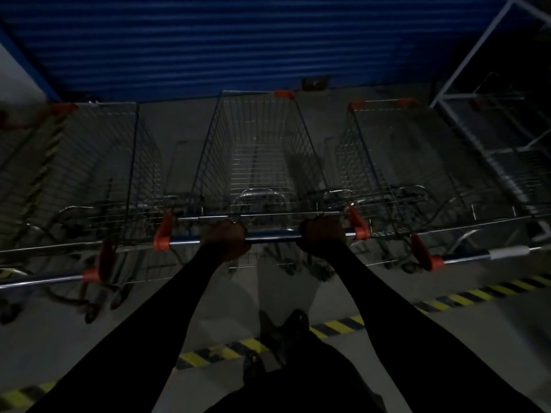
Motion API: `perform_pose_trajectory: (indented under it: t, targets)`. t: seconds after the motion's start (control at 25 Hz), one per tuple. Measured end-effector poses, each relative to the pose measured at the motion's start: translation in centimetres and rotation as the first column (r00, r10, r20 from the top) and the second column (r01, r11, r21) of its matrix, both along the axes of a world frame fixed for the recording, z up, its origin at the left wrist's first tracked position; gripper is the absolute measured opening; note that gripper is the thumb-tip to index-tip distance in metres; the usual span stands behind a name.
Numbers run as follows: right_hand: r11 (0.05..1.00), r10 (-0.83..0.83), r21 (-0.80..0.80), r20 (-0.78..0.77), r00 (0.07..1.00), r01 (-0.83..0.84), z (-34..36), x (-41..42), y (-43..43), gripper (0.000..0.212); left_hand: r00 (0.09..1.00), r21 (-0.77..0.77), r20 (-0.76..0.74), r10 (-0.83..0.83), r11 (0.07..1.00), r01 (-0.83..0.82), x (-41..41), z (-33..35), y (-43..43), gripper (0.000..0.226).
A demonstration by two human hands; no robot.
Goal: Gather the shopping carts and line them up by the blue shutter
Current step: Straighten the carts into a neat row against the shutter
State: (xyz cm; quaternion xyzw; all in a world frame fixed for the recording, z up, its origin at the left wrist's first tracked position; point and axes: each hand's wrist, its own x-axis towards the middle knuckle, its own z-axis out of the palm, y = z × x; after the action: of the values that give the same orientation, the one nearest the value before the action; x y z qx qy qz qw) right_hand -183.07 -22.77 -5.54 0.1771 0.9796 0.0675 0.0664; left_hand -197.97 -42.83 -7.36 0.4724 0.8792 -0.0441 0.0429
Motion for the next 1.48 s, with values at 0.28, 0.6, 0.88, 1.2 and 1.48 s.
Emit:
perform_pose_trajectory:
  t: [0.28, 0.6, 0.88, 1.2, 1.48]
  targets:
    - [0.998, 0.025, -0.065, 0.002, 1.000, -0.024, 0.6, 2.2, -2.1, 0.033, 0.999, 0.089, -0.032, -0.002, 0.996, 0.004, 3.2, 0.5, -1.9, 0.032]
    - [0.999, -0.044, -0.030, 0.054, 0.998, 0.045, 0.1, 4.8, -2.5, 0.032, 0.994, 0.048, 0.004, 0.113, 0.992, -0.113, 6.5, 1.5, -2.5, 0.029]
    - [0.993, 0.027, -0.119, 0.023, 0.999, -0.024, 0.7, 6.5, -2.2, 0.033, 0.987, -0.096, 0.043, 0.152, 0.984, -0.147, 8.2, 2.2, -2.1, 0.040]
    - [0.974, -0.019, -0.224, 0.027, 0.999, 0.025, 0.1, 7.9, -2.2, 0.032, 0.995, -0.118, 0.026, 0.099, 0.988, -0.096, 9.1, 1.5, -2.8, 0.042]
    - [0.981, 0.098, -0.156, -0.092, 0.991, -0.112, -0.4, 8.6, -1.6, 0.034, 0.981, -0.091, 0.000, 0.196, 0.976, -0.195, 9.8, 1.7, -2.3, 0.038]
